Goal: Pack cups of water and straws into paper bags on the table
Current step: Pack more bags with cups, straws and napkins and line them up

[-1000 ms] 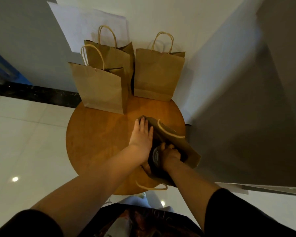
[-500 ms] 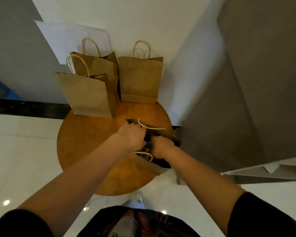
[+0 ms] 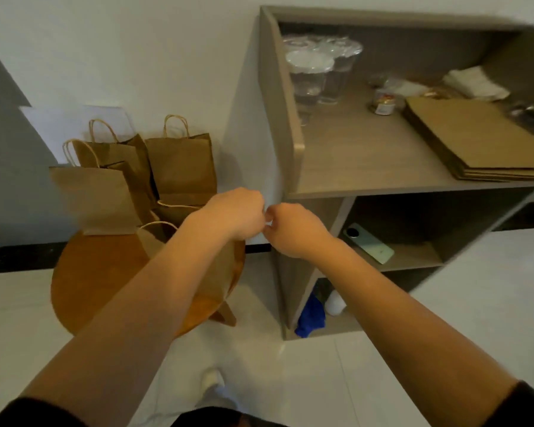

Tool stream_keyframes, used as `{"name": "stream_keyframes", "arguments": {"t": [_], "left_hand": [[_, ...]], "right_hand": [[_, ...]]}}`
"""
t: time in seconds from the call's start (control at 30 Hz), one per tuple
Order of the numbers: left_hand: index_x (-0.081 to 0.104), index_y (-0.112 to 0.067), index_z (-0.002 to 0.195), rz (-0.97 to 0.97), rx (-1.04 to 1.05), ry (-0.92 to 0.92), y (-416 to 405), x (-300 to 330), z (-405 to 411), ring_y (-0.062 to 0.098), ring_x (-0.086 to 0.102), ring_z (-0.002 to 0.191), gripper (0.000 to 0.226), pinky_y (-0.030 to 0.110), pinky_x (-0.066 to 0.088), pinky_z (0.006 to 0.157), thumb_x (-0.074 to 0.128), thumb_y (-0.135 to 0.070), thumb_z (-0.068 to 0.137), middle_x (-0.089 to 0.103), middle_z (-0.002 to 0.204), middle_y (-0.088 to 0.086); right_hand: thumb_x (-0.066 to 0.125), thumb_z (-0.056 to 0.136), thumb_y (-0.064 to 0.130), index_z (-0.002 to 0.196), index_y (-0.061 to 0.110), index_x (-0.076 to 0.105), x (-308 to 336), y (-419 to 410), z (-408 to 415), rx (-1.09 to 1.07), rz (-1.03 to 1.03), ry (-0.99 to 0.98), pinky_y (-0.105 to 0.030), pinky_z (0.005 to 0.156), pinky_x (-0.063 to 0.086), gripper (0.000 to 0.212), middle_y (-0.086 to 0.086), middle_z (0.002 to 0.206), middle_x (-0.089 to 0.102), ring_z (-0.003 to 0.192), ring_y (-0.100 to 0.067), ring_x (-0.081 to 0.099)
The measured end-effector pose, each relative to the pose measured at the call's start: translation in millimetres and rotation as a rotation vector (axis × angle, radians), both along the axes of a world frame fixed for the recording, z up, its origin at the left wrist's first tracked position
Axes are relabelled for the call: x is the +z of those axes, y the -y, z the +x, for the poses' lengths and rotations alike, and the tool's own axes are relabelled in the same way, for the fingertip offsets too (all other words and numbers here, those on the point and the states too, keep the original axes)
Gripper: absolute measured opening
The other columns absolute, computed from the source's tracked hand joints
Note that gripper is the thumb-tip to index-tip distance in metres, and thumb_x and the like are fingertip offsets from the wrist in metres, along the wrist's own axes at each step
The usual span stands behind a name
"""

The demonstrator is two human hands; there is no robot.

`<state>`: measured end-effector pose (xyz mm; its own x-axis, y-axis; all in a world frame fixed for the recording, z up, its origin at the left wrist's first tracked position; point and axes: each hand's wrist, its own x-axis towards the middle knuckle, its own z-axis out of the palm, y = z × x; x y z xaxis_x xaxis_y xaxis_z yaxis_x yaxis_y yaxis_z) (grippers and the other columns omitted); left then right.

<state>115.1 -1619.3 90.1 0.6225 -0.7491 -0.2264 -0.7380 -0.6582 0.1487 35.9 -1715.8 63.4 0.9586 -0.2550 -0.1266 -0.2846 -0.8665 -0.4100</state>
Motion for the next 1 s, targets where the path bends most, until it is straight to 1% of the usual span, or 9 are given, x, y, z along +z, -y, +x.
{"name": "stream_keyframes", "arguments": {"t": [0.07, 0.13, 0.23, 0.4, 0.5, 0.7, 0.8, 0.93, 1.0], "left_hand": [[0.050, -0.015, 0.077, -0.070, -0.036, 0.037, 24, 12, -25, 0.025, 0.049, 0.073, 0.019, 0.034, 0.038, 0.062, 0.040, -0.020, 0.093, 0.048, 0.076, 0.004], [0.054, -0.015, 0.083, -0.130, -0.064, 0.054, 49, 22, -45, 0.026, 0.053, 0.076, 0.018, 0.035, 0.042, 0.064, 0.040, -0.020, 0.093, 0.050, 0.079, 0.004], [0.058, -0.017, 0.086, -0.157, -0.129, 0.093, 91, 35, -65, 0.027, 0.057, 0.080, 0.018, 0.033, 0.042, 0.064, 0.041, -0.022, 0.093, 0.057, 0.086, 0.006], [0.059, -0.019, 0.095, -0.176, -0.189, 0.088, 166, 52, -74, 0.018, 0.053, 0.075, 0.015, 0.030, 0.039, 0.058, 0.045, -0.021, 0.094, 0.054, 0.083, 0.002], [0.057, -0.019, 0.089, -0.208, -0.239, 0.084, 215, 56, -72, 0.012, 0.049, 0.068, 0.013, 0.025, 0.030, 0.051, 0.046, -0.021, 0.094, 0.052, 0.077, -0.001], [0.060, -0.015, 0.093, -0.247, -0.325, 0.125, 328, 72, -49, 0.026, 0.056, 0.083, 0.017, 0.034, 0.041, 0.065, 0.044, -0.018, 0.091, 0.057, 0.091, 0.006], [0.057, -0.021, 0.086, -0.298, -0.353, 0.124, 382, 77, -33, 0.025, 0.056, 0.081, 0.014, 0.034, 0.043, 0.065, 0.044, -0.020, 0.091, 0.055, 0.086, 0.003], [0.055, -0.021, 0.082, -0.306, -0.384, 0.101, 442, 79, -17, 0.022, 0.056, 0.081, 0.015, 0.033, 0.044, 0.066, 0.043, -0.019, 0.092, 0.055, 0.083, 0.003], [0.053, -0.020, 0.080, -0.303, -0.395, 0.111, 468, 78, -11, 0.024, 0.054, 0.082, 0.016, 0.034, 0.045, 0.068, 0.043, -0.018, 0.092, 0.054, 0.085, 0.004]], "right_hand": [[0.047, 0.090, 0.025, 0.076, 0.016, 0.052, 17, 23, -27, -0.052, -0.019, 0.027, -0.032, 0.064, 0.041, 0.018, -0.003, 0.077, 0.054, 0.077, -0.026, 0.055], [0.049, 0.089, 0.023, 0.079, 0.013, 0.056, 32, 51, -50, -0.121, -0.013, 0.063, -0.032, 0.064, 0.045, 0.016, -0.006, 0.080, 0.060, 0.076, -0.026, 0.058], [0.052, 0.090, 0.027, 0.096, 0.016, 0.061, 52, 94, -80, -0.242, -0.032, 0.107, -0.033, 0.071, 0.051, 0.015, -0.004, 0.091, 0.064, 0.082, -0.021, 0.060], [0.053, 0.092, 0.028, 0.119, 0.017, 0.058, 69, 163, -105, -0.380, -0.075, 0.174, -0.028, 0.078, 0.047, 0.030, -0.003, 0.107, 0.063, 0.094, -0.017, 0.059], [0.054, 0.092, 0.027, 0.115, 0.017, 0.059, 75, 204, -109, -0.425, -0.065, 0.199, -0.028, 0.077, 0.048, 0.025, -0.002, 0.103, 0.063, 0.091, -0.016, 0.060], [0.052, 0.091, 0.026, 0.101, 0.018, 0.063, 92, 306, -87, -0.494, -0.070, 0.239, -0.027, 0.067, 0.045, 0.017, -0.001, 0.094, 0.064, 0.084, -0.016, 0.058], [0.052, 0.091, 0.025, 0.094, 0.018, 0.065, 99, 361, -70, -0.534, -0.113, 0.277, -0.024, 0.059, 0.044, 0.015, -0.002, 0.089, 0.065, 0.080, -0.016, 0.060], [0.054, 0.089, 0.022, 0.090, 0.012, 0.067, 98, 428, -53, -0.591, -0.099, 0.328, -0.027, 0.066, 0.050, 0.016, -0.006, 0.088, 0.068, 0.080, -0.018, 0.063], [0.055, 0.089, 0.022, 0.089, 0.012, 0.067, 93, 456, -47, -0.612, -0.071, 0.329, -0.022, 0.061, 0.046, 0.016, -0.007, 0.087, 0.068, 0.078, -0.017, 0.062]]}}
